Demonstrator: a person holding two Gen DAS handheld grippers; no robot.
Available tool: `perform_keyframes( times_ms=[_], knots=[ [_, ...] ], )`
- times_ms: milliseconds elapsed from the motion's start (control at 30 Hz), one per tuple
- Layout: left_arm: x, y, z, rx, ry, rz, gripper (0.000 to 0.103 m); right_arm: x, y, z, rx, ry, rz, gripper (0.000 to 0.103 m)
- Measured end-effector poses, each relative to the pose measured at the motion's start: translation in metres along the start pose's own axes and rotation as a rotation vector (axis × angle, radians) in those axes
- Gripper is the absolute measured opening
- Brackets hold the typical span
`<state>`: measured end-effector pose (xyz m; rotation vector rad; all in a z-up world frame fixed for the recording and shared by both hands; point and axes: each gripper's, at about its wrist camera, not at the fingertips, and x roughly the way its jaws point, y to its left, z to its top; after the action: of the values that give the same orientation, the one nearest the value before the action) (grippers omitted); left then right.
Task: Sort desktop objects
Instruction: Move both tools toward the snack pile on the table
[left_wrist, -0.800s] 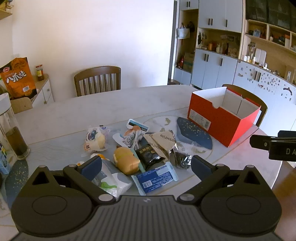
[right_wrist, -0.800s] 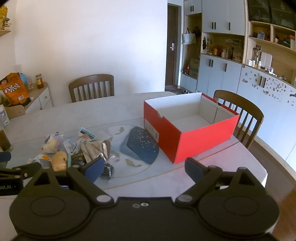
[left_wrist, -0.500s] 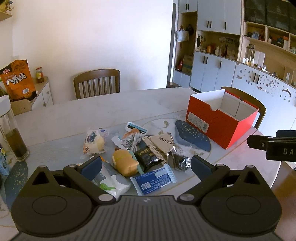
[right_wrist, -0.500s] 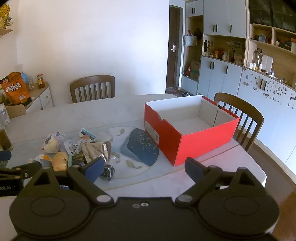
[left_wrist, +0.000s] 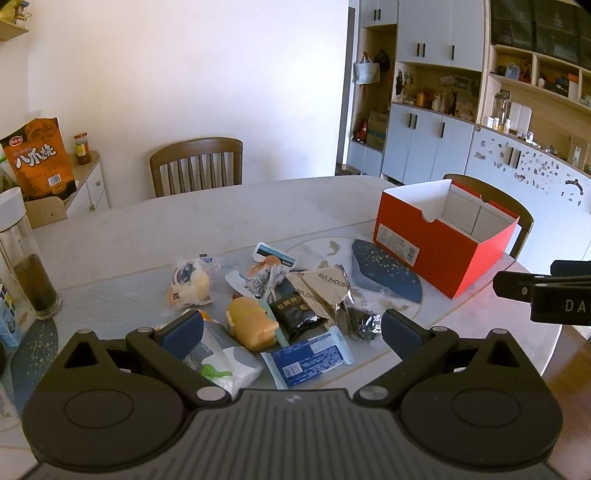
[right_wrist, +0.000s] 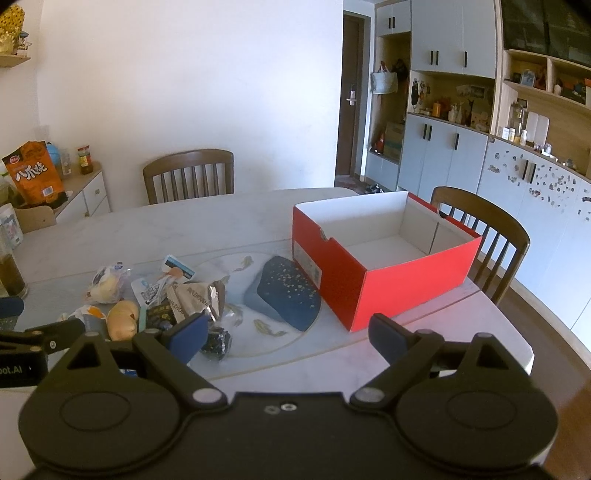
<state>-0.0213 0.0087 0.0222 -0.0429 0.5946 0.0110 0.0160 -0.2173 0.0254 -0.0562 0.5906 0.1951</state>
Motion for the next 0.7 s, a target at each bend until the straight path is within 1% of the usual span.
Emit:
perform_keyframes(
  times_ms=[500,700],
  knots=[
    [0.003,0.009,-0.001,-0.009,0.002,0.009,0.103,0.005,0.007,0.001,-0.017,0.003,0.02,0.094],
    [0.009,0.017,-0.003,-0.021,0.016,0.034,0.103,0.012,0.012,0.0,-0.052,0.001,0.037,0.094]
  ],
)
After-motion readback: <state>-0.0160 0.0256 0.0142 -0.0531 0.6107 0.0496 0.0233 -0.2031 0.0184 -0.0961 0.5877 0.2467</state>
